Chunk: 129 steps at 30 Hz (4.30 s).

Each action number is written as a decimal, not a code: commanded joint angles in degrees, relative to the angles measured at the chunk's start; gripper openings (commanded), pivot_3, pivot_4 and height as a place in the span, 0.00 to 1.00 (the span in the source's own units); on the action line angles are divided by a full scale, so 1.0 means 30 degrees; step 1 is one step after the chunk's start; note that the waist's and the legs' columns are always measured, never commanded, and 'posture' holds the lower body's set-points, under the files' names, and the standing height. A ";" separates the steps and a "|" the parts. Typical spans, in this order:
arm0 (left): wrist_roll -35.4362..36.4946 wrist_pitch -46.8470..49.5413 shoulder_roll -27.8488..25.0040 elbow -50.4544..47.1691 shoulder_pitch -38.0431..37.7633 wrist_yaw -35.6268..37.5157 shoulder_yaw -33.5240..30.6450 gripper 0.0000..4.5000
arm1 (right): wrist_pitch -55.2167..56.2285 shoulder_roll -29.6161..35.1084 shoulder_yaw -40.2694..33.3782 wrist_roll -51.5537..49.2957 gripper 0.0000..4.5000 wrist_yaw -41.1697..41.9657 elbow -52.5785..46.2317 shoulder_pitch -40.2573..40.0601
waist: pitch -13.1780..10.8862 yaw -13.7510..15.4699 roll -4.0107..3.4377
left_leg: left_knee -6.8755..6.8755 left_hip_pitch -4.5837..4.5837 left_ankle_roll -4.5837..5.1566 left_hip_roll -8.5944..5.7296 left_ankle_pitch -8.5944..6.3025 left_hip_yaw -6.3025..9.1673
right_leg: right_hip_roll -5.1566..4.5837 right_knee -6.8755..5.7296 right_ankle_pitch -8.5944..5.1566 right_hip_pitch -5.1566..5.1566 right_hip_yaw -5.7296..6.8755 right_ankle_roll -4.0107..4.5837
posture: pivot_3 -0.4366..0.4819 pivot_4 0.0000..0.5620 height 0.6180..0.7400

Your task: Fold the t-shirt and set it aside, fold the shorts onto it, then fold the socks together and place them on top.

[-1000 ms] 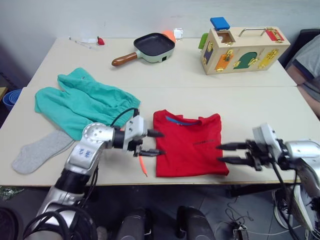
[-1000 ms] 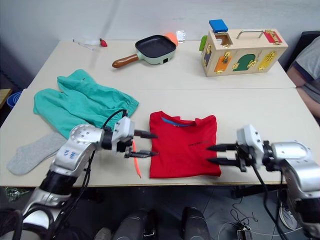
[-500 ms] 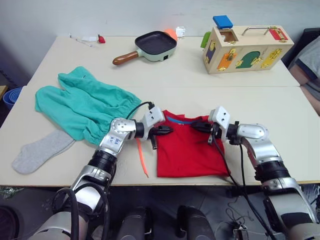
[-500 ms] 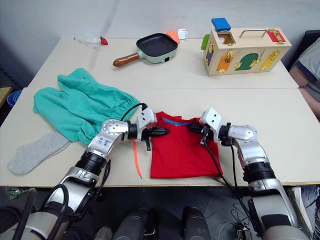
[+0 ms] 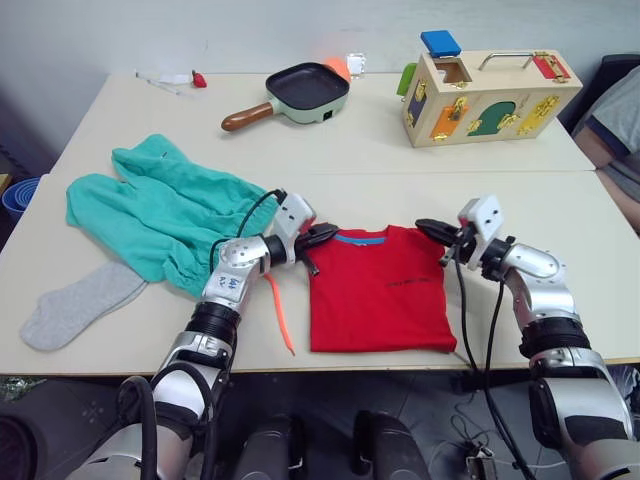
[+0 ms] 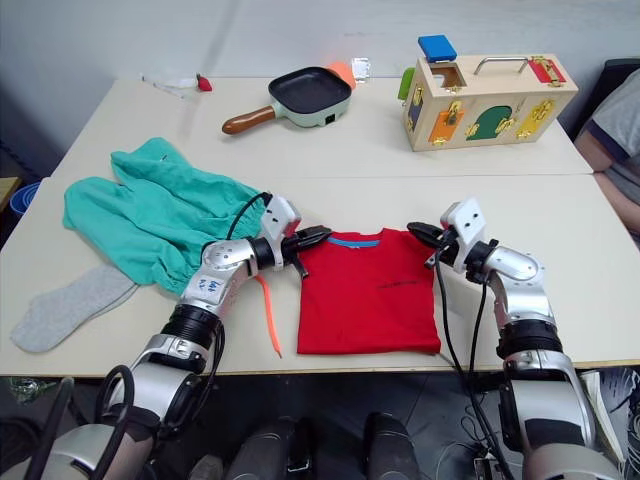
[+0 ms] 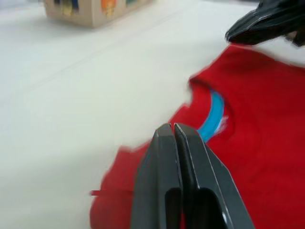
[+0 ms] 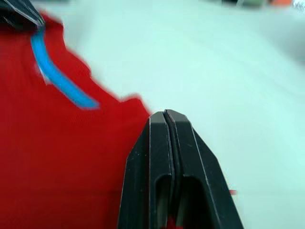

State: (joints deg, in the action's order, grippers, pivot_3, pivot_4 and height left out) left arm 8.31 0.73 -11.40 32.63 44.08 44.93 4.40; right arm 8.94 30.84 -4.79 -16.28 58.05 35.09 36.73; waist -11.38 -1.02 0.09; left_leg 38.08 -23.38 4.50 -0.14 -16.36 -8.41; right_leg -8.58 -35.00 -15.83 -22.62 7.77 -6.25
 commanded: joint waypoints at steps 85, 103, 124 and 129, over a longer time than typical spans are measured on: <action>1.0499 0.5608 -0.9168 -1.9229 -1.3671 0.6698 -0.4134 1.00 | -3.1027 0.2004 0.1130 -0.7195 0.79 -0.1311 -0.8183 -0.0312 | 0.0046 -0.0201 0.0023 | -0.0057 0.0051 -0.0350 0.0227 -0.0186 -0.0017 | 0.0117 0.0071 -0.0108 -0.0075 -0.0040 0.0207 | 0.48 0.27 1.00; 0.9298 0.4458 -0.8662 -1.7183 -1.3058 0.6334 -0.3731 1.00 | -2.5509 0.8868 -0.0112 -0.5617 0.01 0.1056 -0.5630 -0.1845 | 0.0011 0.0310 -0.0037 | -0.0067 -0.0113 -0.0283 0.0109 -0.0186 -0.0067 | 0.0027 0.0034 -0.0098 -0.0274 -0.0061 0.0188 | 0.48 0.27 1.00; 0.8892 0.4239 -0.8951 -1.5888 -1.1727 0.7170 -0.3227 1.00 | -1.0547 0.9902 0.1671 0.3762 0.01 0.0668 1.2539 0.5606 | 0.0003 -0.0235 -0.0050 | -0.0045 -0.0073 -0.0257 0.0156 -0.0129 -0.0231 | 0.0045 0.0004 -0.0076 -0.0285 -0.0064 0.0148 | 0.48 0.27 1.00; 0.8848 0.4111 -0.9068 -1.5553 -1.1562 0.7159 -0.3427 1.00 | -1.2214 0.9544 0.1347 0.3583 0.01 0.3031 1.2357 0.6257 | 0.0002 -0.0248 -0.0056 | -0.0044 -0.0068 -0.0268 0.0170 -0.0136 -0.0229 | 0.0046 0.0003 -0.0078 -0.0287 -0.0071 0.0152 | 0.48 0.27 1.00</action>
State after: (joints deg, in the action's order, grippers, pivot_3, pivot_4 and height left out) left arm 35.02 13.93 -38.14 -13.88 8.76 66.13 -4.54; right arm -26.24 59.42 1.02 -4.67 65.39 72.52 54.26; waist -11.37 -1.76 -0.08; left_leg 37.95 -23.58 3.70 0.38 -16.77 -9.10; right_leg -8.44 -34.99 -16.07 -23.48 7.57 -5.79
